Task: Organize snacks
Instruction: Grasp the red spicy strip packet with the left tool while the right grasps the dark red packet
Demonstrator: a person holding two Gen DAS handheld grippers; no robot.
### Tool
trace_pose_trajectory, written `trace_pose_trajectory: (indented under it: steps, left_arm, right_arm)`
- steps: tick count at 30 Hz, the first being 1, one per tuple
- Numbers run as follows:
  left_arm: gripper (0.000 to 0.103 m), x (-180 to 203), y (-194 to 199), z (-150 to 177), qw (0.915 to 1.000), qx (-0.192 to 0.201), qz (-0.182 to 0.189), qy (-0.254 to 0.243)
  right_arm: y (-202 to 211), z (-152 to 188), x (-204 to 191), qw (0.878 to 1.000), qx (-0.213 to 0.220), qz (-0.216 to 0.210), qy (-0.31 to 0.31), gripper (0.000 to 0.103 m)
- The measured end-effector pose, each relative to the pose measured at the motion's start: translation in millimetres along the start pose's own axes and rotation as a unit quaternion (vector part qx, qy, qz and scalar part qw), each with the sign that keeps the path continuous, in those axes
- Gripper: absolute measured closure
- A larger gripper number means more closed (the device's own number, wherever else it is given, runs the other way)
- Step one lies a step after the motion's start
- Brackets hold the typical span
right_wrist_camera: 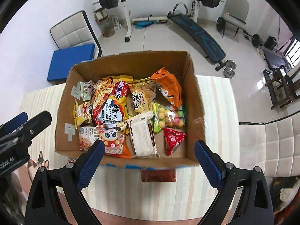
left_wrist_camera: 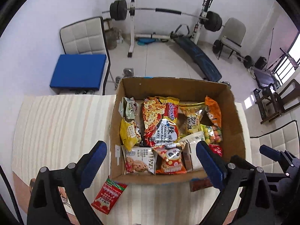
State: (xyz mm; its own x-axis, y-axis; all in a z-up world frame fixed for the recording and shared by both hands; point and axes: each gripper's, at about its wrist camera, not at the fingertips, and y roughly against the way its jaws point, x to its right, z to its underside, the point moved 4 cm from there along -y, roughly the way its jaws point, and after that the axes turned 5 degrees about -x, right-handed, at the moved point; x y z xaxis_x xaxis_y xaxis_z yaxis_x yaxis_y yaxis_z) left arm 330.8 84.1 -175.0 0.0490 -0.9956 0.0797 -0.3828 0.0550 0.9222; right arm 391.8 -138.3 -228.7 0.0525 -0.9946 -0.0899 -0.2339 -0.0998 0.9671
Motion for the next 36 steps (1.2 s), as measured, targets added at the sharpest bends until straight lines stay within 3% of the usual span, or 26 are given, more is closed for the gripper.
trace_pose_trajectory:
  steps: [10, 22, 24, 28, 36]
  left_arm:
    - [0.006, 6, 52, 41, 0.9987, 0.051, -0.002, -0.010]
    - [0.003, -2, 47, 69, 0.9993, 0.035, 0.011, 0.006]
    - [0.003, -6, 34, 77, 0.9996, 0.025, -0.002, 0.009]
    - [0.003, -23, -1, 96, 0.9978, -0.003, -0.063, 0.017]
    - [0.003, -69, -80, 138, 0.9897, -0.097, -0.071, 0.076]
  right_arm:
    - [48, 53, -2, 0.999, 0.043, 0.004, 0.002, 0.005]
    - [55, 85, -6, 0.999, 0.042, -0.021, -0.013, 0.005]
    - [43, 90, -2, 0.999, 0.028, -0.024, -0.022, 0.004]
    - [-5, 103, 16, 0.998, -0.017, -0.034, -0.052, 0.004]
    - [-115, 113, 52, 0.987, -0.109, -0.045, -0.107, 0.004]
